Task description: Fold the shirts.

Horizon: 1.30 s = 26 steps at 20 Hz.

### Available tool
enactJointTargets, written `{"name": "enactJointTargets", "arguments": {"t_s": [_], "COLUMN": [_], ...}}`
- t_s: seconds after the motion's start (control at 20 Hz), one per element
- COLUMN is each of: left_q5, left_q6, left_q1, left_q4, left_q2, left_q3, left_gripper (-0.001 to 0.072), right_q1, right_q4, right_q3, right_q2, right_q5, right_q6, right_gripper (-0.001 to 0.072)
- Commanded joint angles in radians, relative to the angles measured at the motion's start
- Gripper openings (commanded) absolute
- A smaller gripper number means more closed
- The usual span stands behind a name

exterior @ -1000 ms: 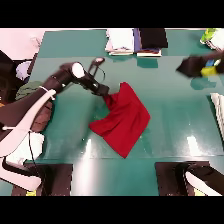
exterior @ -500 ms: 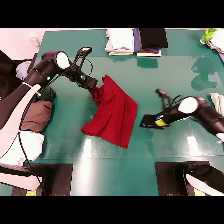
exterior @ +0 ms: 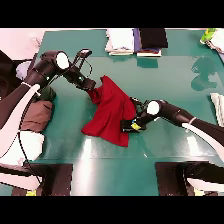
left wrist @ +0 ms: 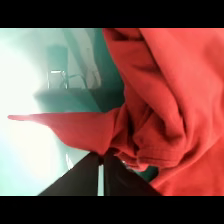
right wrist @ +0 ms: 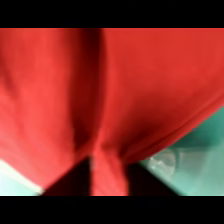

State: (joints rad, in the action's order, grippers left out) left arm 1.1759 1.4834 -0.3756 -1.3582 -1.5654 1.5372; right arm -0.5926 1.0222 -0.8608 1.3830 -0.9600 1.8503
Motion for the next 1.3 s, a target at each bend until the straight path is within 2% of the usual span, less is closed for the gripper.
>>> {"name": "enactJointTargets", "arguments": {"t_s": [0.0, 0.05, 0.15, 0.3, 0.5, 0.6, 0.75, 0.85, 1.05, 1.15, 1.25], "left_q5": [0.024, 0.033, 0.053, 0.068, 0.073, 0.023, -0.125, -0.211, -0.295, -0.27, -0.165], "left_q6": [0.0, 0.001, 0.013, 0.035, 0.036, 0.042, 0.085, 0.087, 0.087, 0.087, 0.072], "left_q1": [0.001, 0.001, 0.014, 0.083, 0.161, 0.166, 0.166, 0.166, 0.166, 0.166, 0.166], "left_q4": [-0.027, -0.051, -0.119, -0.123, -0.122, -0.128, -0.127, -0.127, -0.127, -0.102, -0.075], "left_q2": [0.001, 0.001, 0.002, 0.008, 0.012, 0.04, 0.145, 0.242, 0.451, 0.518, 0.523], "left_q3": [0.001, 0.001, 0.001, 0.001, 0.001, 0.001, 0.004, 0.018, 0.069, 0.068, 0.061], "left_gripper": [0.0027, 0.0027, 0.0027, 0.0027, 0.0027, 0.0027, 0.0027, 0.0027, 0.0027, 0.0027, 0.0027], "right_q1": [-0.019, -0.019, -0.008, 0.054, 0.214, 0.31, 0.442, 0.497, 0.548, 0.546, 0.531], "right_q4": [0.056, 0.092, 0.205, 0.444, 0.632, 0.657, 0.654, 0.655, 0.654, 0.647, 0.627], "right_q3": [-0.063, -0.074, -0.103, -0.157, -0.24, -0.279, -0.364, -0.447, -0.629, -0.669, -0.646], "right_q2": [0.052, 0.039, -0.01, -0.125, -0.301, -0.385, -0.488, -0.54, -0.608, -0.624, -0.62], "right_q5": [-0.008, -0.013, -0.057, -0.192, -0.336, -0.351, -0.352, -0.349, -0.342, -0.357, -0.406], "right_q6": [0.008, 0.009, 0.034, 0.097, 0.081, 0.038, -0.036, -0.085, -0.133, -0.134, -0.141], "right_gripper": [0.0052, 0.0024, 0.0024, 0.0023, 0.0023, 0.0022, 0.0023, 0.0022, 0.0023, 0.0022, 0.0022]}}
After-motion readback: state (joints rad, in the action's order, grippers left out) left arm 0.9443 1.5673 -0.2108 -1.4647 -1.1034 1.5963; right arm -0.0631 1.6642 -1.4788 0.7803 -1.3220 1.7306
